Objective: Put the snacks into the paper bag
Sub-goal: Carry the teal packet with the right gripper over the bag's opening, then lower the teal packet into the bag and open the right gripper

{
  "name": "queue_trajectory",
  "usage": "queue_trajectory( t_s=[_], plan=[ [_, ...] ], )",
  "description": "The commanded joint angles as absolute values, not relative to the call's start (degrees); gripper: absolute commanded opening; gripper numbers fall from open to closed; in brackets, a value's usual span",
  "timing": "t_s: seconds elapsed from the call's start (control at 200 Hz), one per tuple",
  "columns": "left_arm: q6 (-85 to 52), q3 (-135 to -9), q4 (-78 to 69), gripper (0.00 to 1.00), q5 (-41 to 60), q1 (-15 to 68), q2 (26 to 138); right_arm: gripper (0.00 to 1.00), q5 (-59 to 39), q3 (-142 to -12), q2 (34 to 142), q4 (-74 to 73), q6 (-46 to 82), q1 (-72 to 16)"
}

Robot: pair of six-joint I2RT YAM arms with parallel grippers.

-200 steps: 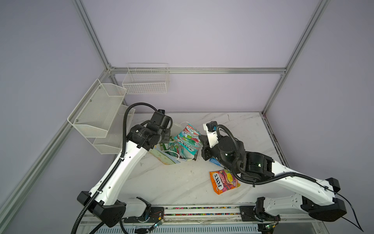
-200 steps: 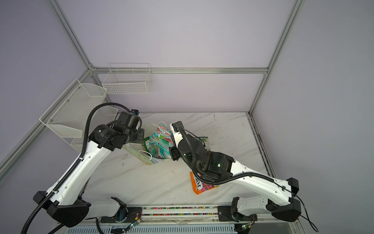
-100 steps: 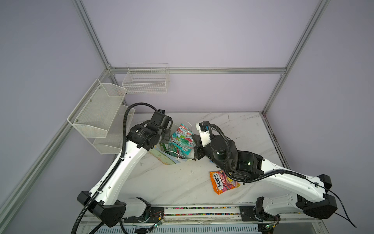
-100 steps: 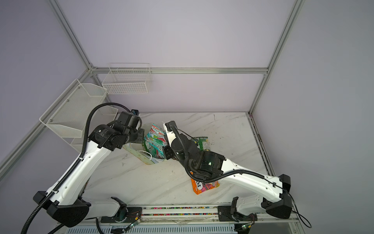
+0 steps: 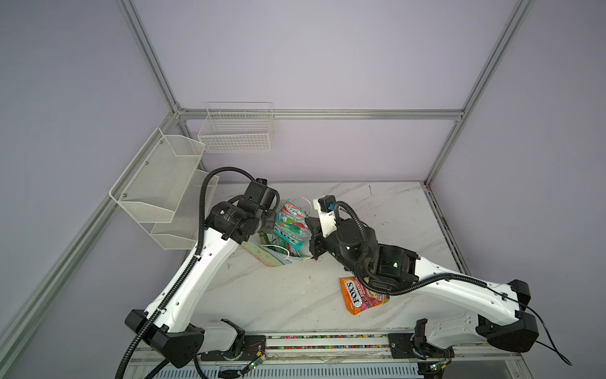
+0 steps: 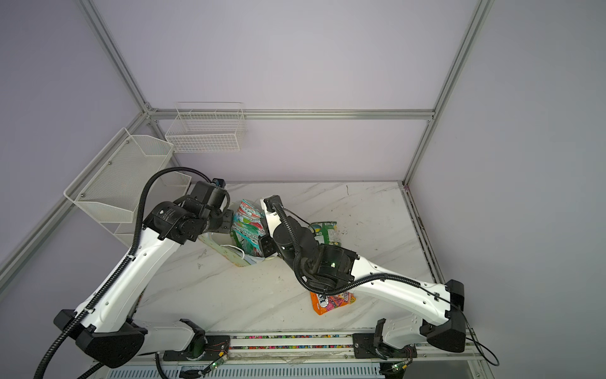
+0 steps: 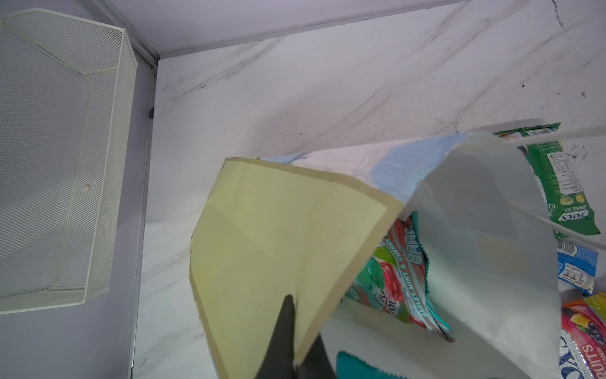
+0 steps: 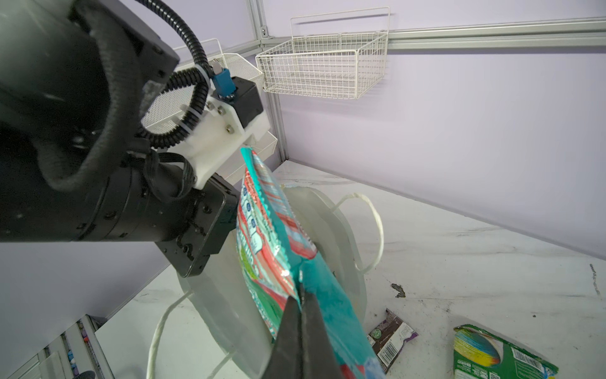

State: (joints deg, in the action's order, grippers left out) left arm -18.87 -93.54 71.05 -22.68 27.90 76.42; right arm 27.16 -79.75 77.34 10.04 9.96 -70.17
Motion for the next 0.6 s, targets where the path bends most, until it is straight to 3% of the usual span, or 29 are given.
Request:
queue_trajectory(
  t_s=[0.0,0.595],
  plan=[
    [-18.46,-98.23,72.59,0.0,-21.99,28.21,76.29,0.0,27.59,-78.54,76.99,5.08,11.74,-70.49],
    [-18.46,-99.68,73.51,0.0,-22.41,28.3,76.32,0.0,28.3,-75.21,80.12,-2.72,16.02,-70.4]
  ],
)
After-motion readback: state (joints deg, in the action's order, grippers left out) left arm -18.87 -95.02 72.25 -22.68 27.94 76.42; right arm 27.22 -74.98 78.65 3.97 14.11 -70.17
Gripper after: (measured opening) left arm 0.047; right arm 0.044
